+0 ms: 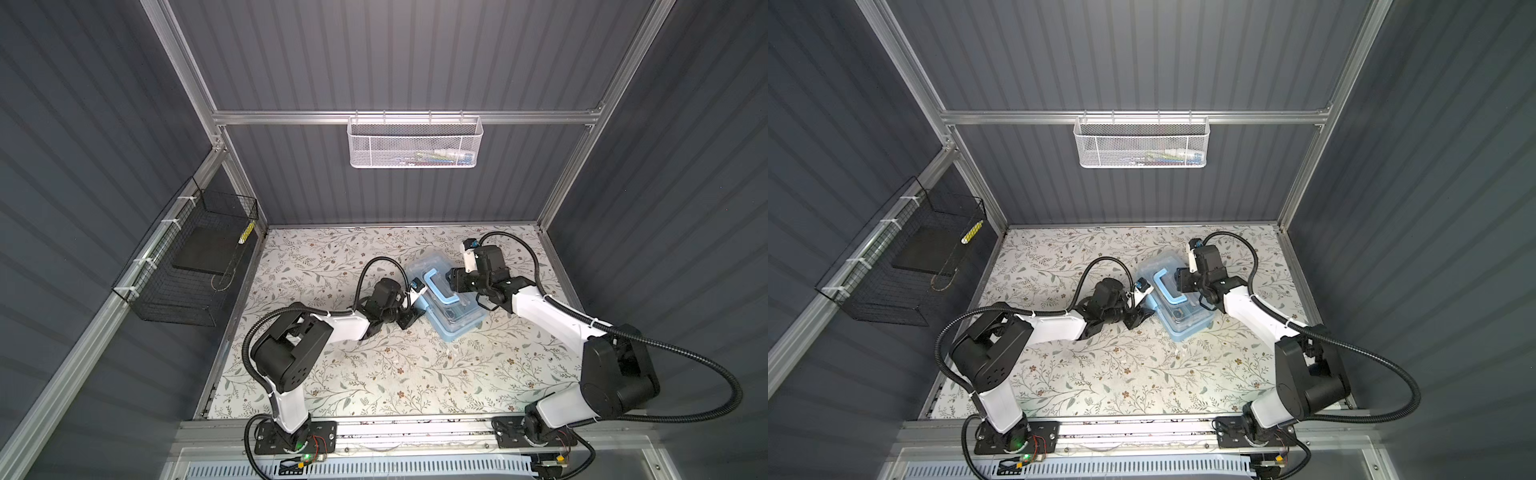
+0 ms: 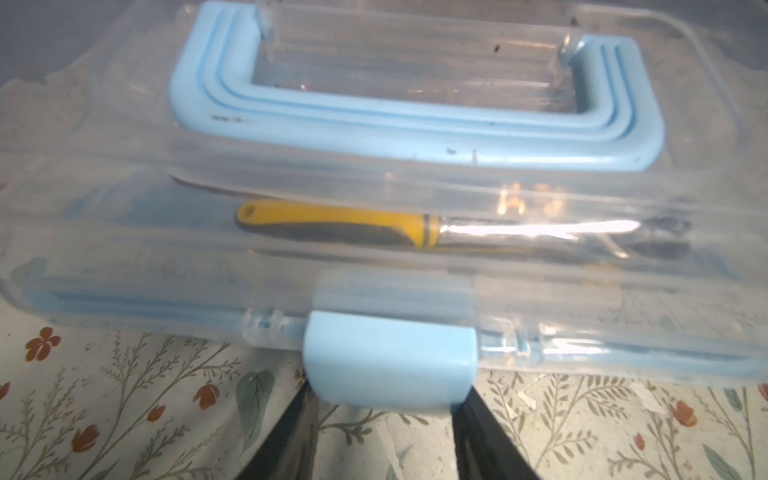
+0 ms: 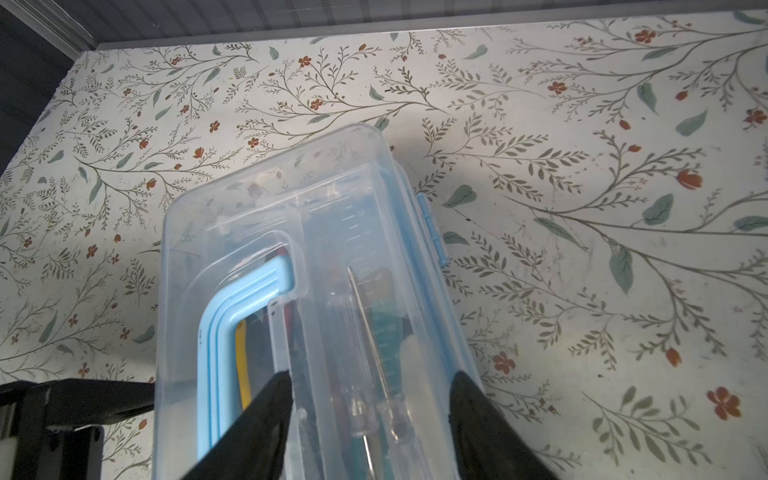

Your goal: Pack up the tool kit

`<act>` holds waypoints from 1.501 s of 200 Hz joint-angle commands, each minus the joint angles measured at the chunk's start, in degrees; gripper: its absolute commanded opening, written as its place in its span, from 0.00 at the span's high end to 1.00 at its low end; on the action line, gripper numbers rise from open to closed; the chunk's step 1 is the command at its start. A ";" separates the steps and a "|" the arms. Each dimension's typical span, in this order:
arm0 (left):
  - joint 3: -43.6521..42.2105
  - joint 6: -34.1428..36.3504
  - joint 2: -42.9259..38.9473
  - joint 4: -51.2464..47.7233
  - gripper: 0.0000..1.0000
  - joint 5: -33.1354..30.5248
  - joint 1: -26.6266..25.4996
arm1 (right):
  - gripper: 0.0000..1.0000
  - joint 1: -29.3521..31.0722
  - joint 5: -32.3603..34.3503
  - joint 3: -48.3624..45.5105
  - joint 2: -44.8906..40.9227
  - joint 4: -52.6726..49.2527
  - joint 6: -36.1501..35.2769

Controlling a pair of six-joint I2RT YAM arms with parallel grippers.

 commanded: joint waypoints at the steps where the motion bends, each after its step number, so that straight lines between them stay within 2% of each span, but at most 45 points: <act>1: 3.10 1.08 -1.66 0.66 0.68 -1.64 -0.25 | 0.39 0.99 -4.51 -3.28 3.39 -8.53 0.33; 77: 5.27 1.80 -0.91 -1.55 0.68 -3.02 -0.63 | 0.39 1.14 -5.09 -4.17 3.76 -8.15 0.13; 127: 4.80 1.31 1.38 2.39 0.70 -1.93 -0.64 | 0.40 1.13 -5.53 -5.04 3.55 -8.18 0.41; 300: 0.89 -2.53 7.12 21.94 0.71 0.43 -0.62 | 0.57 2.26 -6.00 -4.39 4.07 -13.09 0.32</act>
